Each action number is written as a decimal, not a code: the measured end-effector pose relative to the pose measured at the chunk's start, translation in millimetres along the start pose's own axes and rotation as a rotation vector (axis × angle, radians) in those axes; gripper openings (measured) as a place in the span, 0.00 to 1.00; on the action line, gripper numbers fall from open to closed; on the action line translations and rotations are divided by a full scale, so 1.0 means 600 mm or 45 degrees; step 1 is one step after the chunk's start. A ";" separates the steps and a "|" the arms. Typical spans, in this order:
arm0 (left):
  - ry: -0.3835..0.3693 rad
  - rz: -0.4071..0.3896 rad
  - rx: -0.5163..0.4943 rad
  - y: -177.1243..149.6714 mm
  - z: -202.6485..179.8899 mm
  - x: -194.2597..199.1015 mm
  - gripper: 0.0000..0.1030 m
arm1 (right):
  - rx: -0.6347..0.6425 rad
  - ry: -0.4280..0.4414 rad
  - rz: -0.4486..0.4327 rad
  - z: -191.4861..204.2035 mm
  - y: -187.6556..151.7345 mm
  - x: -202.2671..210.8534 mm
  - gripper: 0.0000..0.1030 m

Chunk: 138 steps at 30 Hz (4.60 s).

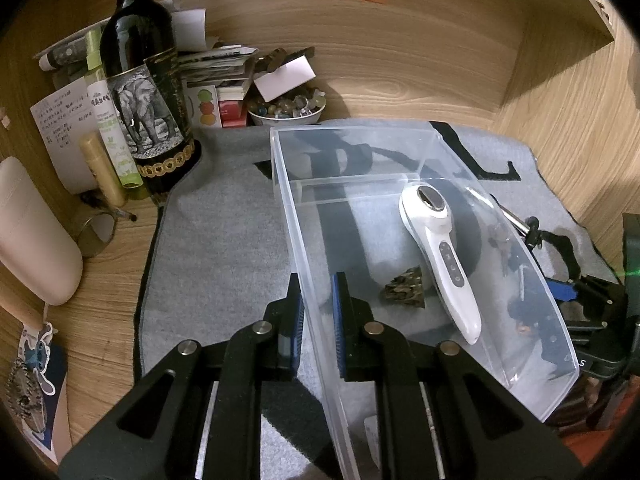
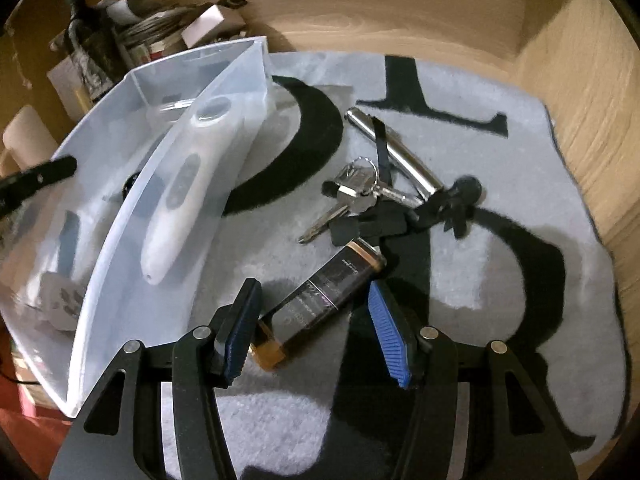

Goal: Organize rigid objects
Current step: 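Move the right gripper to the black-and-gold battery and grasp it, then carry the battery into the clear box and release it, then move the right gripper to the black key fob and grasp it, then carry the black fob into the clear box and open the right gripper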

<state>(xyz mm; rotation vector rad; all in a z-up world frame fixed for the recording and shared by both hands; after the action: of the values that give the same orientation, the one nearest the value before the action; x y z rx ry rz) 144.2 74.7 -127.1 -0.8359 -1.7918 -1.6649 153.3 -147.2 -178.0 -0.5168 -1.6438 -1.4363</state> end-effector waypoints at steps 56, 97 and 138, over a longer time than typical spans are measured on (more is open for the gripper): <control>-0.032 -0.028 0.021 -0.003 0.004 0.002 0.12 | 0.446 0.183 -0.166 0.157 0.173 0.005 0.21; -0.024 -0.032 0.033 -0.005 0.007 0.003 0.12 | -0.122 -0.127 -0.142 -0.108 0.034 0.058 0.65; -0.019 -0.031 0.032 -0.008 0.008 0.004 0.12 | -0.045 -0.036 -0.338 -0.056 0.116 0.095 0.33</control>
<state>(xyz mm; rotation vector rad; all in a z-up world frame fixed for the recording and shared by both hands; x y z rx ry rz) 139.1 79.4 -128.7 -0.8209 -1.8363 -1.6517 187.7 -174.5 -92.6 -0.3489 -1.7631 -1.6589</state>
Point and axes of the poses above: each gripper's, at about its wrist camera, not at the fingertips, and x roughly against the way its jaws point, z to its left, y to its top, the point moved 5 cm from there along -x, roughly the way its jaws point, and after that the axes turned 2 degrees about x, right-handed, at the moved point
